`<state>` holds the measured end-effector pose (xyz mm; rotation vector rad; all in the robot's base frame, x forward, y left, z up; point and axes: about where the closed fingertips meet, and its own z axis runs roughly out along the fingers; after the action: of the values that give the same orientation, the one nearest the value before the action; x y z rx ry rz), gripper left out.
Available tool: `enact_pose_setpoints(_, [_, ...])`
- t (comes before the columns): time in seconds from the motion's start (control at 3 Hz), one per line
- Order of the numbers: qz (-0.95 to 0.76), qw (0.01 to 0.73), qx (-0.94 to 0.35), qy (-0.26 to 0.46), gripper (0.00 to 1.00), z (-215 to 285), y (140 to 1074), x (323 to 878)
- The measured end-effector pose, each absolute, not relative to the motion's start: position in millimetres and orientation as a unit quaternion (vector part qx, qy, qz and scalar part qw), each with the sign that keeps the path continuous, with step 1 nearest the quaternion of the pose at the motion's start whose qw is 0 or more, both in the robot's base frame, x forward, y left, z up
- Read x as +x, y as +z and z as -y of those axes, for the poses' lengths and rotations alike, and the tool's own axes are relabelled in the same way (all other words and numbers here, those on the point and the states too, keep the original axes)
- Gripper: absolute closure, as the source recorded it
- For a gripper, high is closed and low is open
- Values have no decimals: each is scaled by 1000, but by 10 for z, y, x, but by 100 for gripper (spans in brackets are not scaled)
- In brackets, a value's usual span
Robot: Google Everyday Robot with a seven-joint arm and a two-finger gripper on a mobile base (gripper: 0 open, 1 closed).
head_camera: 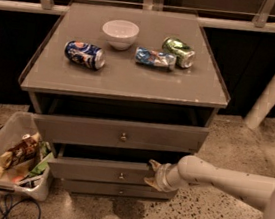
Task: Open middle drawer
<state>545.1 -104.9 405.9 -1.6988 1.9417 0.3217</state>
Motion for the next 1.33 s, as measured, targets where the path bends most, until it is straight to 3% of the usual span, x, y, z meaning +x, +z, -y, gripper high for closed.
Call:
enact_pose_setpoints(0.67, [-720,268,-630,119,100,1049,4139,5454])
enact_pose_setpoints(1.33, [-720,268,-630,119,59,1049,4139,5454])
